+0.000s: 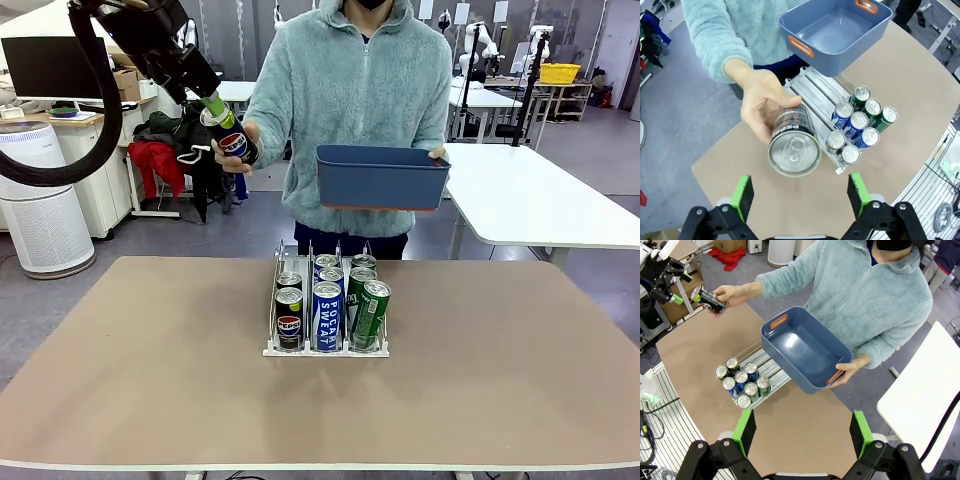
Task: Fill the beverage cans into the dispenser.
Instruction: Pick up the Pepsi coke handed by the human.
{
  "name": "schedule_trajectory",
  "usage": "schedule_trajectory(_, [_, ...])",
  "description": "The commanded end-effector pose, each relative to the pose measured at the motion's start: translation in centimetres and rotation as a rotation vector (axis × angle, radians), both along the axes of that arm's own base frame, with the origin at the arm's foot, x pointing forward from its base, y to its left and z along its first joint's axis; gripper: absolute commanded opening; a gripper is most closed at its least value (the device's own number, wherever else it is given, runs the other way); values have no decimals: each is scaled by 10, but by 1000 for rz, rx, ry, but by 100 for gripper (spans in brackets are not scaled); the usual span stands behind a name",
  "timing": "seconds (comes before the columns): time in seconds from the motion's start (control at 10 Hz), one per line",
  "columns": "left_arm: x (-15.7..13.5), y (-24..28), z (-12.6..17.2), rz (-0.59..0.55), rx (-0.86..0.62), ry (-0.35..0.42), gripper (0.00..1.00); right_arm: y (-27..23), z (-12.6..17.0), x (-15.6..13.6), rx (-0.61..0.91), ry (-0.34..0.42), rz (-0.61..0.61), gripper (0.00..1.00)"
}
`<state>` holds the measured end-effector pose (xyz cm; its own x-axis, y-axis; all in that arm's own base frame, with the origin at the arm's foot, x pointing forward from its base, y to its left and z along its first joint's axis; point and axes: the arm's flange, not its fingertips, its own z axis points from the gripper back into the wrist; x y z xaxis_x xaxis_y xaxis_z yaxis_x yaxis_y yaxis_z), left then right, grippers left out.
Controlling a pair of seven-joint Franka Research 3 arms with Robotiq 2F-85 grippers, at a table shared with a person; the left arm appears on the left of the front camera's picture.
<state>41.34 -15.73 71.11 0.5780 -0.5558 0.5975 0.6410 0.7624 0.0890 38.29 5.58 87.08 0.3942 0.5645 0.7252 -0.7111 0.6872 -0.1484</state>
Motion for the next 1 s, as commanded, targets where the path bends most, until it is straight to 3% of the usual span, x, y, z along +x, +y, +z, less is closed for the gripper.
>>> schedule_trajectory(0.0, [3, 0, -8, -55, -9, -11, 100, 1, 0, -1, -6, 0, 12, 100])
schedule_trajectory(0.9, [27, -3, -35, -85, -48, -2, 100, 1, 0, -1, -6, 0, 12, 100])
